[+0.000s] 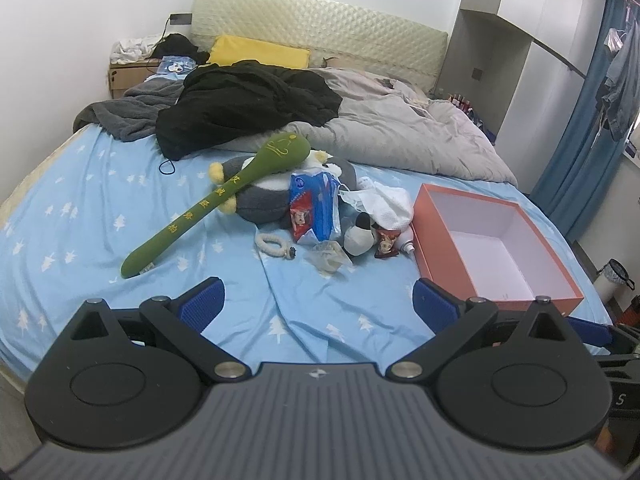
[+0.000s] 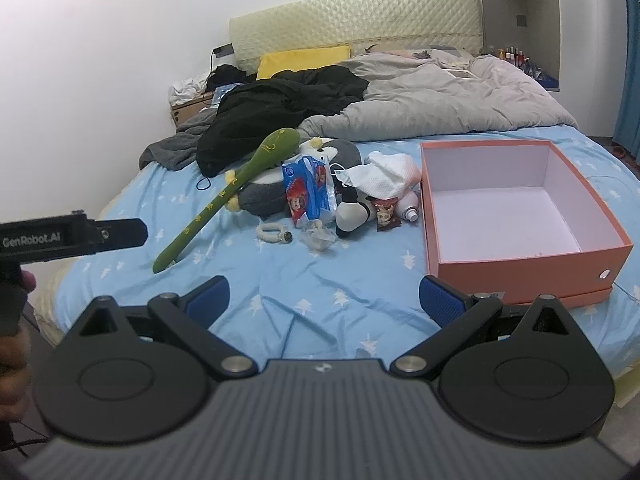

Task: Organize soft objects
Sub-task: 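Move both tools toward the pile of soft items on the bed, then grasp the white fluffy hair tie with the left tool while the right tool grasps the clear plastic bag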

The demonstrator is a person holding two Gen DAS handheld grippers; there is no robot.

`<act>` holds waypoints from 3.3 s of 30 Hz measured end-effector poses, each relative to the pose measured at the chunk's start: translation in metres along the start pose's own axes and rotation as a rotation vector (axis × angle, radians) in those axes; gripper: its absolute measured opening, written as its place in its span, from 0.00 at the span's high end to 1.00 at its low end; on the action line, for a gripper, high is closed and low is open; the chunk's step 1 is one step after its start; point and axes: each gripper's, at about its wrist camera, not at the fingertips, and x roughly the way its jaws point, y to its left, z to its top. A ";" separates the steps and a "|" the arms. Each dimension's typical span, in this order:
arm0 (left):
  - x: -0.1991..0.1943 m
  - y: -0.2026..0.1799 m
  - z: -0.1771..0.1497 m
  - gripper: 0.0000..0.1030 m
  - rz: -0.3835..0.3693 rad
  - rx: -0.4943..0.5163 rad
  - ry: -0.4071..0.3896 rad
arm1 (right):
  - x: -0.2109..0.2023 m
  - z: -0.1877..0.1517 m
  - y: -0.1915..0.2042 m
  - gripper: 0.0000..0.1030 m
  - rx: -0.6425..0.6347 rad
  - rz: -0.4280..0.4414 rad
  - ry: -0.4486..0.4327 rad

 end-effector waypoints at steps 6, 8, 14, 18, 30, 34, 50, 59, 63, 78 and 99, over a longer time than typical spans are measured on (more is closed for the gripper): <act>0.000 -0.001 0.000 0.01 0.000 0.002 0.001 | -0.001 0.000 -0.001 0.00 0.005 -0.004 0.000; 0.001 -0.001 0.000 0.01 -0.001 0.003 0.001 | -0.001 0.000 -0.001 0.00 0.005 -0.003 0.000; 0.002 -0.004 -0.002 0.01 -0.003 0.002 0.003 | -0.001 -0.001 -0.001 0.00 0.004 0.000 0.004; 0.007 -0.009 -0.007 0.01 -0.011 0.006 0.010 | -0.002 -0.003 -0.002 0.00 0.006 -0.004 0.005; 0.006 -0.009 -0.009 0.01 -0.017 0.015 0.009 | -0.008 -0.005 -0.006 0.00 0.015 -0.002 0.004; 0.009 -0.008 -0.009 0.01 -0.020 0.052 0.005 | -0.004 -0.008 -0.004 0.00 0.025 0.021 0.019; 0.044 0.019 -0.029 0.01 -0.023 0.070 0.061 | 0.009 -0.042 -0.014 0.00 0.075 0.053 0.043; 0.081 0.037 -0.043 0.01 -0.019 0.051 0.094 | 0.036 -0.054 -0.014 0.00 0.072 0.063 0.052; 0.104 0.043 -0.039 0.02 -0.016 0.045 0.090 | 0.056 -0.048 -0.011 0.00 0.043 0.059 0.053; 0.238 0.070 -0.022 0.02 -0.010 0.050 0.153 | 0.167 -0.020 -0.012 0.00 -0.015 0.115 0.047; 0.393 0.090 0.001 0.14 -0.009 0.049 0.194 | 0.322 -0.004 -0.009 0.29 -0.117 0.147 0.123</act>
